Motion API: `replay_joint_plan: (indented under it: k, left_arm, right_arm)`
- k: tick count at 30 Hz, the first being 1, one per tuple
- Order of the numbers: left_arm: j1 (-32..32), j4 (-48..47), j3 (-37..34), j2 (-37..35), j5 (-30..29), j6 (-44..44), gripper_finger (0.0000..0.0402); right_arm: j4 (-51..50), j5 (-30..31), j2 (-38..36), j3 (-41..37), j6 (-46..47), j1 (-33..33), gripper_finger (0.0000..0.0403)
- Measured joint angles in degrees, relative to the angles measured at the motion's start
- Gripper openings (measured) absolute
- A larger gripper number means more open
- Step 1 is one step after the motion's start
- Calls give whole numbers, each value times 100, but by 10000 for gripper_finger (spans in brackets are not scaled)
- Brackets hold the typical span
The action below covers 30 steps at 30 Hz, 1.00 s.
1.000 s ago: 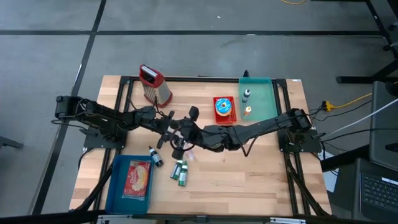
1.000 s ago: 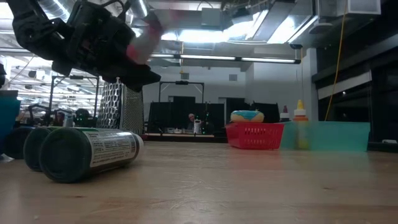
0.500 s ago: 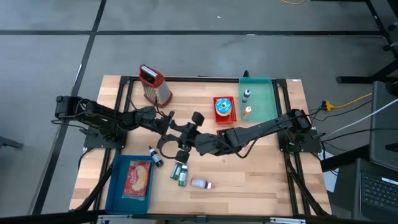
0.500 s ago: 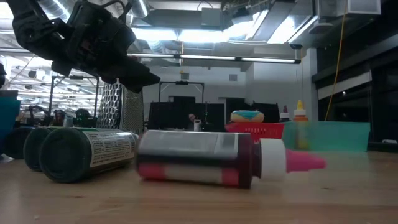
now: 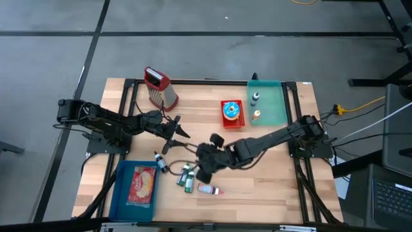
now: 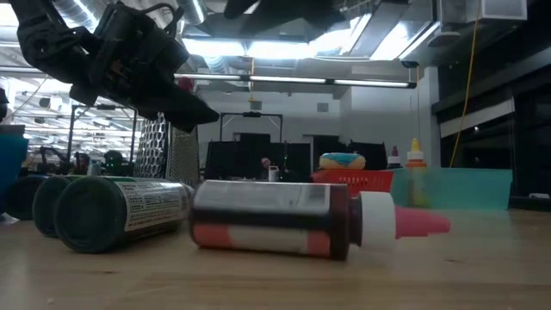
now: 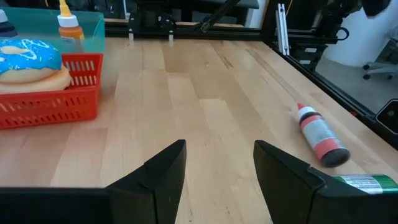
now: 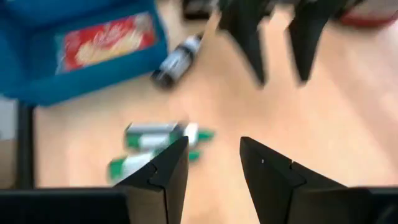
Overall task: Pick & Place Food Item
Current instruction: Put the pink food coloring bottle into the green bin
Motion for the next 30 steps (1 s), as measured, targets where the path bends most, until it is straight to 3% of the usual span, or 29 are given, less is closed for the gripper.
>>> replay_joint_plan:
  k: [8, 13, 18, 23, 30]
  left_arm:
    - [-183, -92, 0, 0, -5, -181, 184]
    - [-508, -91, 2, 0, -54, -356, 184]
    - [-912, -3, 2, 0, -497, -402, 184]
    - [-1225, 270, 2, 0, -694, -540, 184]
    - [-1462, 362, 68, 0, -880, -663, 184]
  right_arm:
    - [-411, -157, 0, -187, 1437, 708, 148]
    - [-464, 127, 4, -531, 2317, 1137, 148]
    - [-244, 165, 4, -954, 3086, 1453, 148]
    - [-80, 201, 4, -1151, 3645, 1684, 150]
    - [356, 374, 4, -1379, 3674, 1888, 184]
